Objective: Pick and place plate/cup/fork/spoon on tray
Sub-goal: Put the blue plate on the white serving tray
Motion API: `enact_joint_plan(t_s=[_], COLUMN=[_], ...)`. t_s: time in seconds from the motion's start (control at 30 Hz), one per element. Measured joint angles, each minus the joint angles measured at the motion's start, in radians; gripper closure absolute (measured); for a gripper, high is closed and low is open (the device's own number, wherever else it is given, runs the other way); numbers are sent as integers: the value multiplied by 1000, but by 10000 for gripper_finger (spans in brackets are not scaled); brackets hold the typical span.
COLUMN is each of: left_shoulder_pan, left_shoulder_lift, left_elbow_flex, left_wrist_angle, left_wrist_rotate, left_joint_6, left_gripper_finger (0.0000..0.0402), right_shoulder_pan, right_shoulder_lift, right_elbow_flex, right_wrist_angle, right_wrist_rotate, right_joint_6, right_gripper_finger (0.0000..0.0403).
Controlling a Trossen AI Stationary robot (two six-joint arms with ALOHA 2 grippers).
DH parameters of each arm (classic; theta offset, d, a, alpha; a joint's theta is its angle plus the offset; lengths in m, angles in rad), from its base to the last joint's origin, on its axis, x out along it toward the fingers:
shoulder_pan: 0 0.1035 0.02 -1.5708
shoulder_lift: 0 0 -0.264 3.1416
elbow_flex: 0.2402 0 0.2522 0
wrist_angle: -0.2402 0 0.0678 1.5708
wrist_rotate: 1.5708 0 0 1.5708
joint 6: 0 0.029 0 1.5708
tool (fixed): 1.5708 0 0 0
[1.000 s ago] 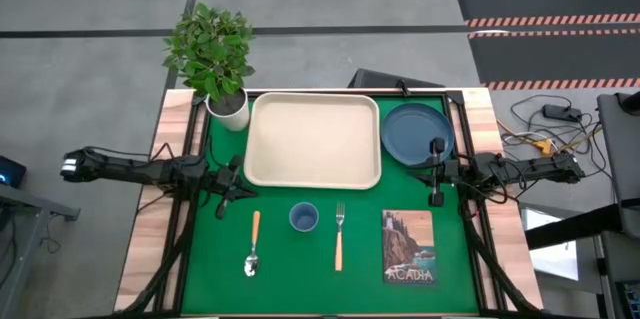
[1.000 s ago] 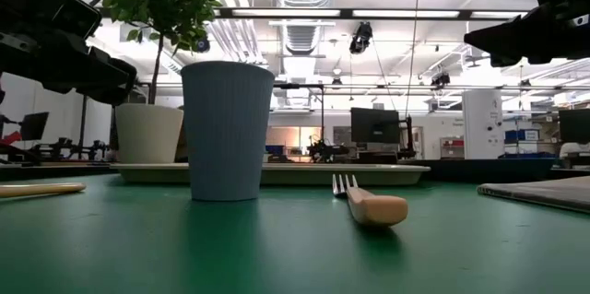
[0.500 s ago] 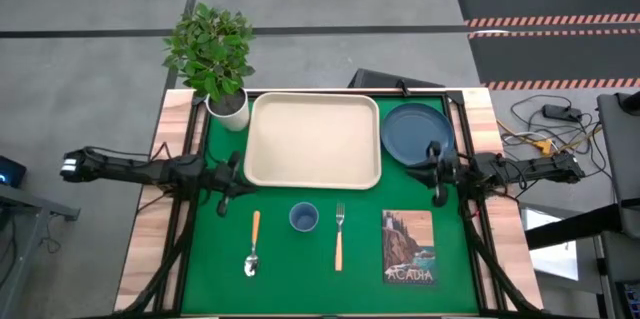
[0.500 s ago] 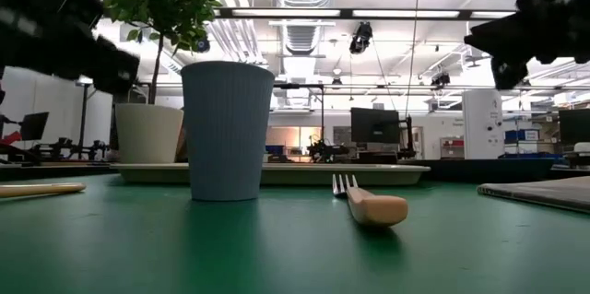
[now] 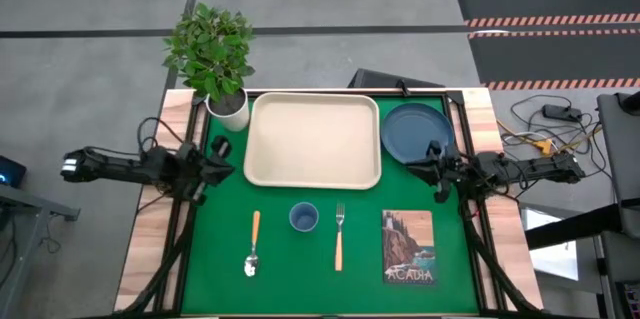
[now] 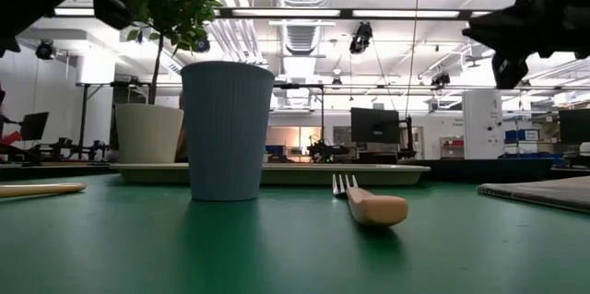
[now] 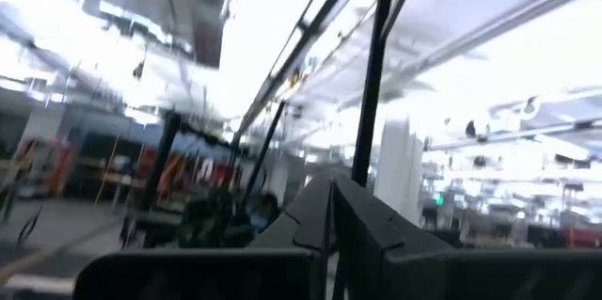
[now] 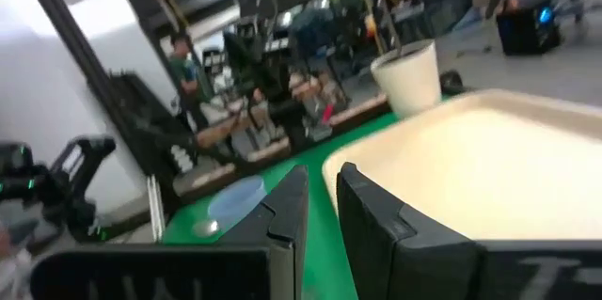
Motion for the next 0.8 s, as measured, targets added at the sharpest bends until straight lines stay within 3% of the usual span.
enact_joint_plan(t_s=[0.27, 0.43, 0.67, 0.8], left_shoulder_pan=[0, 0, 0, 0], left_shoulder_lift=[1, 2, 18, 54], left_elbow_flex=[3, 23, 22, 20], left_wrist_angle=[89, 90, 14, -1], left_wrist_rotate=[-5, -75, -135, -141], left_joint_6=[0, 76, 107, 116], left_gripper_finger=[402, 402, 402, 402], right_shoulder_pan=[0, 0, 0, -7], right_shoulder_lift=[106, 207, 340, 400], right_elbow_flex=[0, 2, 96, 189], right_wrist_angle=[264, 432, 433, 332], right_wrist_rotate=[32, 34, 100, 134], right_joint_6=[-182, -231, -275, -261], right_gripper_finger=[355, 355, 355, 355])
